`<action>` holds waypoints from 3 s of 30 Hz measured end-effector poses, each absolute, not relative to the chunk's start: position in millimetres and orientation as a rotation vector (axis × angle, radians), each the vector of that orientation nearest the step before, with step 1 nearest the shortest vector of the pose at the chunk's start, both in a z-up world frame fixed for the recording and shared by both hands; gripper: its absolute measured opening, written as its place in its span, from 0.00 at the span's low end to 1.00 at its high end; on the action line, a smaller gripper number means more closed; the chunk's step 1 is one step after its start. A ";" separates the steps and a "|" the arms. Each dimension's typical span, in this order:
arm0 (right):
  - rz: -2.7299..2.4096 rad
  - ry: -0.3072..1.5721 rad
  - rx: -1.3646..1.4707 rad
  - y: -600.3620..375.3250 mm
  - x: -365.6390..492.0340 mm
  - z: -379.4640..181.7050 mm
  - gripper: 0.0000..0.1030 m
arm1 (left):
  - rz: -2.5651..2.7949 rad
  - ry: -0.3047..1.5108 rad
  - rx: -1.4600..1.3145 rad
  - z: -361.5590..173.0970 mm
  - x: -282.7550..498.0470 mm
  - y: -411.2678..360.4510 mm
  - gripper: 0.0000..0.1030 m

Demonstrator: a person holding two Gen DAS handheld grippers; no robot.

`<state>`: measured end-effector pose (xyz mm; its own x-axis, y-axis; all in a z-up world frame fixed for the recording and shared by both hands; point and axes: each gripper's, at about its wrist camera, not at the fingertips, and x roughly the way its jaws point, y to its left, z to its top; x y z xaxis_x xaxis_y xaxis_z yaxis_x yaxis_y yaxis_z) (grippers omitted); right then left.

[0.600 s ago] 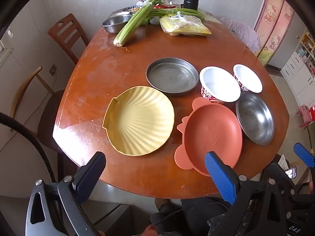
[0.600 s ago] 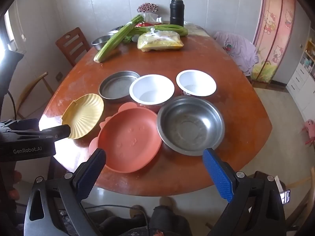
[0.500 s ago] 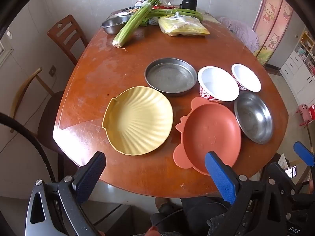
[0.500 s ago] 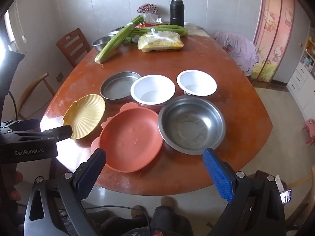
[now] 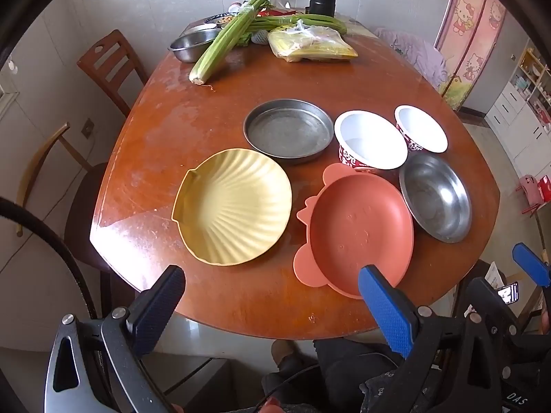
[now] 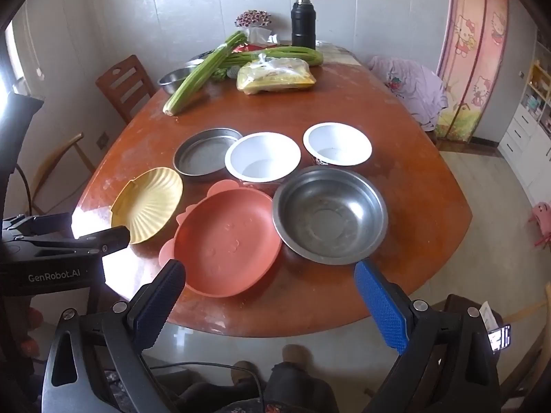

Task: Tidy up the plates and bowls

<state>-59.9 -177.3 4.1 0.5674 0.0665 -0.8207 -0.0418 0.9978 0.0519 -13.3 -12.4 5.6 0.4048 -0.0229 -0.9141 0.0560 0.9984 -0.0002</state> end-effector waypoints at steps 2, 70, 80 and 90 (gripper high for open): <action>0.058 0.964 0.032 -179.6 -60.7 4.4 0.96 | -0.050 1.152 0.032 5.7 -14.0 -13.3 0.98; 0.409 1.012 -0.157 -76.5 40.8 -19.0 0.96 | 0.210 1.213 -0.238 -43.6 15.2 108.4 0.98; 0.465 1.081 -0.252 -31.2 97.7 -63.0 0.95 | 0.203 1.265 -0.314 -79.2 35.0 122.4 0.98; 0.507 1.175 -0.309 -21.5 132.4 -98.8 0.62 | 0.215 1.289 -0.317 -102.9 55.2 120.5 0.94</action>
